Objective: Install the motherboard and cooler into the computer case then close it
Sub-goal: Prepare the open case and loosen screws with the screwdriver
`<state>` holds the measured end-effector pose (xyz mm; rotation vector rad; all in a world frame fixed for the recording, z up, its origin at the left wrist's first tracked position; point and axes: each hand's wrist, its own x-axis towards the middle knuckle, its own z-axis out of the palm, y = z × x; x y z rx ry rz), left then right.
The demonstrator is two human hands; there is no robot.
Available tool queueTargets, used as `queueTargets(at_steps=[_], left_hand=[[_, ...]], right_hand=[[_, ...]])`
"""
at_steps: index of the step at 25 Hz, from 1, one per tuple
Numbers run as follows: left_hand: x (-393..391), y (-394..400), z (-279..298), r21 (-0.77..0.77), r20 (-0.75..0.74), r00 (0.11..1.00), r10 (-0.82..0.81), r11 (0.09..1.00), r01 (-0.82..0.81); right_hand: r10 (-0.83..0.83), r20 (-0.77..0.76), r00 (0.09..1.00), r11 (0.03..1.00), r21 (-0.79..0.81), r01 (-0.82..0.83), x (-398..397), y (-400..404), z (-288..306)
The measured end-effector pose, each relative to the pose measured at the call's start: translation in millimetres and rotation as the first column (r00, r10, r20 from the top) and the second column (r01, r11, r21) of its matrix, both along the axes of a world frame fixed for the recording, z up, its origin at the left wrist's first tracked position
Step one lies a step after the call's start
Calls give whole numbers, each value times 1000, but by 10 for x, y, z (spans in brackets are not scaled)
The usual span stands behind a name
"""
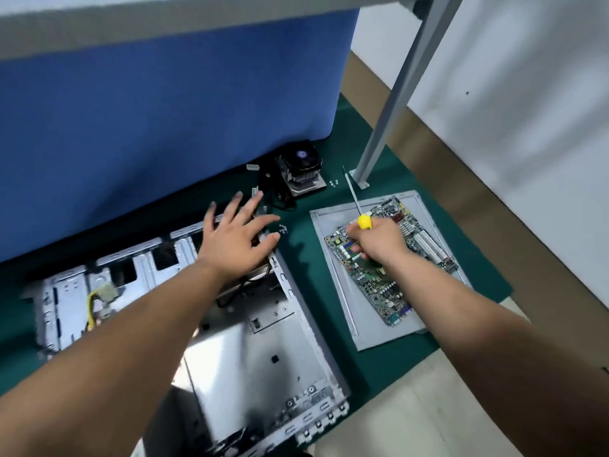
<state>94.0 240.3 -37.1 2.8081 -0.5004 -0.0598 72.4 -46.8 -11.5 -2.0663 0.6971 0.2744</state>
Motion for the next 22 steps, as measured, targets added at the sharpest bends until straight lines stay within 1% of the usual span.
queueTargets(at_steps=[3, 7, 10, 12, 15, 19, 22], left_hand=[[12, 11, -168, -46, 75, 997, 1, 999, 3], [49, 0, -201, -82, 110, 994, 14, 997, -5], [50, -4, -200, -96, 122, 992, 15, 995, -3], [52, -6, -206, -95, 122, 992, 19, 995, -7], [60, -11, -193, -90, 123, 992, 21, 996, -10], [62, -13, -193, -82, 117, 993, 22, 997, -13], [57, -17, -192, -80, 114, 993, 23, 997, -14]], right_hand=[[21, 30, 999, 995, -101, -18, 686, -170, -324], [41, -8, 999, 976, -216, -42, 1421, -269, -681], [63, -48, 997, 908, -413, -77, 1738, -283, -864], [51, -47, 998, 872, -485, -68, 1848, -264, -954], [36, -45, 998, 854, -517, -54, 1939, -201, -1026], [-24, -38, 999, 859, -512, 1, 1975, -127, -1042], [-16, -53, 998, 837, -547, -16, 1985, -110, -1085]])
